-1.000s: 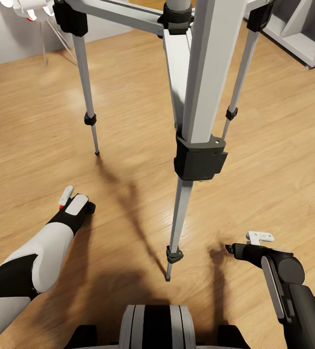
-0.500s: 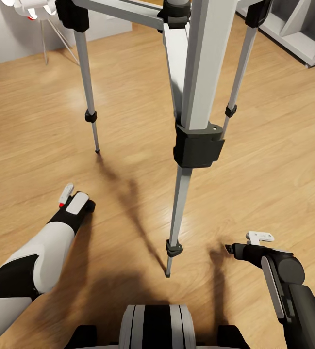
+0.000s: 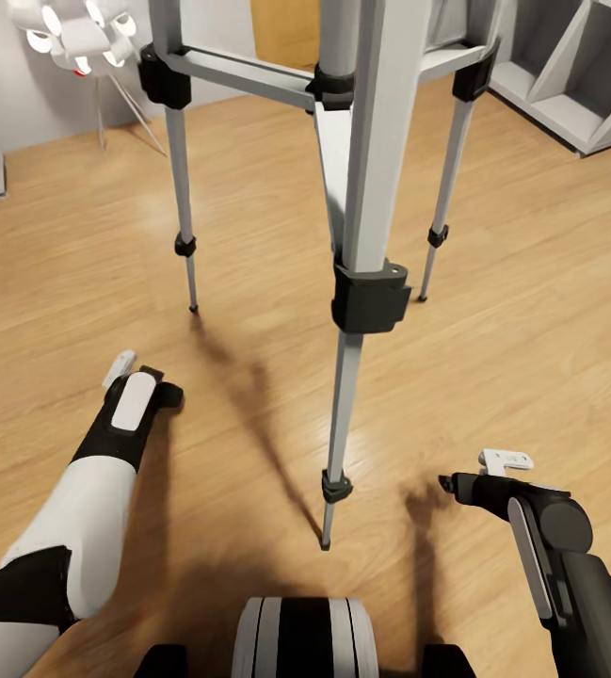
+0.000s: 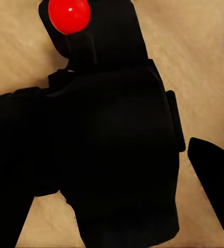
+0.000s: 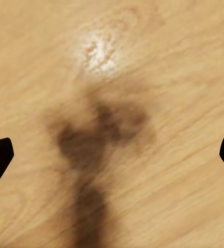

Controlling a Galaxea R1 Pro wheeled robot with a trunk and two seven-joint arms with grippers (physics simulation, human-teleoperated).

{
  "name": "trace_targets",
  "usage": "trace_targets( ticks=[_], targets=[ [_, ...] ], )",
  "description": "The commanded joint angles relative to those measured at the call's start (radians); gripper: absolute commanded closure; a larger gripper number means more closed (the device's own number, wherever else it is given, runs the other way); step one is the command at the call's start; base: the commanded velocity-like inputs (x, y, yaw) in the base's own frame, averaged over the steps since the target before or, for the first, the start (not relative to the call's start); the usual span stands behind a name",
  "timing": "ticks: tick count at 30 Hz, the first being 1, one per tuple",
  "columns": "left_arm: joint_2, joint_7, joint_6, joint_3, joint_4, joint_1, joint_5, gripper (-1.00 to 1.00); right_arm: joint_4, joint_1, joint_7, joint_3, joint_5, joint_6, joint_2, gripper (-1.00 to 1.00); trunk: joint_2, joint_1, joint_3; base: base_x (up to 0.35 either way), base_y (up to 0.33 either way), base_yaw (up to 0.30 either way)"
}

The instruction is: Attach the digital camera to the camera tripod in the bedroom.

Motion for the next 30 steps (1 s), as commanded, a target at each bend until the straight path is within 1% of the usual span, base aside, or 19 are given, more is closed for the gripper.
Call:
trace_targets(
  ticks=[1,6,7,11,12,13,16,17,22,24,25,26,29,30],
  targets=[
    [-0.003,0.014,0.035,0.003,-0.045,0.015,0.002,1.00,-0.001,0.000,0.007,-0.002,0.003,0.004,0.000,-1.00,0.000,-0.001,0.003,0.000,0.000,0.000],
    [-0.017,0.057,0.147,0.002,-0.222,0.074,0.003,1.00,-0.001,0.000,0.007,-0.004,0.004,0.004,-0.002,-1.00,0.001,-0.003,0.023,0.000,0.000,0.000],
    [-0.017,0.057,0.147,0.002,-0.222,0.074,0.003,1.00,-0.001,0.000,0.007,-0.004,0.004,0.004,-0.002,-1.00,0.001,-0.003,0.027,0.000,0.000,0.000],
    [-0.042,0.091,0.229,0.001,-0.336,0.111,0.002,1.00,-0.001,-0.003,0.007,-0.006,0.004,0.004,-0.007,-1.00,0.002,-0.005,0.042,0.000,0.000,0.000],
    [-0.042,0.091,0.229,0.001,-0.336,0.111,0.002,1.00,-0.001,-0.003,0.007,-0.006,0.004,0.004,-0.007,-1.00,0.003,-0.005,0.046,0.000,0.000,0.000],
    [-0.049,0.102,0.246,-0.003,-0.362,0.121,0.002,1.00,-0.001,-0.004,0.007,-0.006,0.004,0.004,-0.008,-1.00,0.003,-0.006,0.050,0.000,0.000,0.000],
    [-0.064,0.139,0.285,-0.031,-0.440,0.159,0.003,1.00,-0.001,-0.007,0.007,-0.007,0.004,0.004,-0.009,-1.00,0.004,-0.007,0.061,0.000,0.000,0.000],
    [-0.064,0.139,0.285,-0.031,-0.440,0.159,0.003,1.00,-0.001,-0.007,0.007,-0.007,0.004,0.004,-0.009,-1.00,0.004,-0.008,0.065,0.000,0.000,0.000],
    [-0.072,0.205,0.337,-0.099,-0.582,0.249,0.009,1.00,-0.001,-0.014,0.007,-0.008,0.003,0.004,-0.010,-1.00,0.005,-0.010,0.085,0.000,0.000,0.000],
    [-0.075,0.229,0.367,-0.119,-0.640,0.287,0.014,1.00,-0.001,-0.017,0.007,-0.008,0.004,0.004,-0.011,-1.00,0.005,-0.011,0.092,0.000,0.000,0.000],
    [-0.075,0.238,0.381,-0.126,-0.666,0.310,0.018,1.00,-0.001,-0.020,0.007,-0.009,0.004,0.004,-0.012,-1.00,0.006,-0.011,0.096,0.000,0.000,0.000],
    [-0.075,0.238,0.381,-0.126,-0.666,0.310,0.018,1.00,-0.001,-0.020,0.007,-0.009,0.004,0.004,-0.012,-1.00,0.006,-0.012,0.100,0.000,0.000,0.000],
    [-0.078,0.251,0.411,-0.140,-0.719,0.382,0.035,1.00,-0.001,-0.025,0.007,-0.009,0.004,0.004,-0.012,-1.00,0.007,-0.013,0.112,0.000,0.000,0.000],
    [-0.078,0.251,0.411,-0.140,-0.719,0.382,0.035,1.00,-0.001,-0.025,0.007,-0.009,0.004,0.004,-0.012,-1.00,0.007,-0.014,0.116,0.000,0.000,0.000]
  ],
)
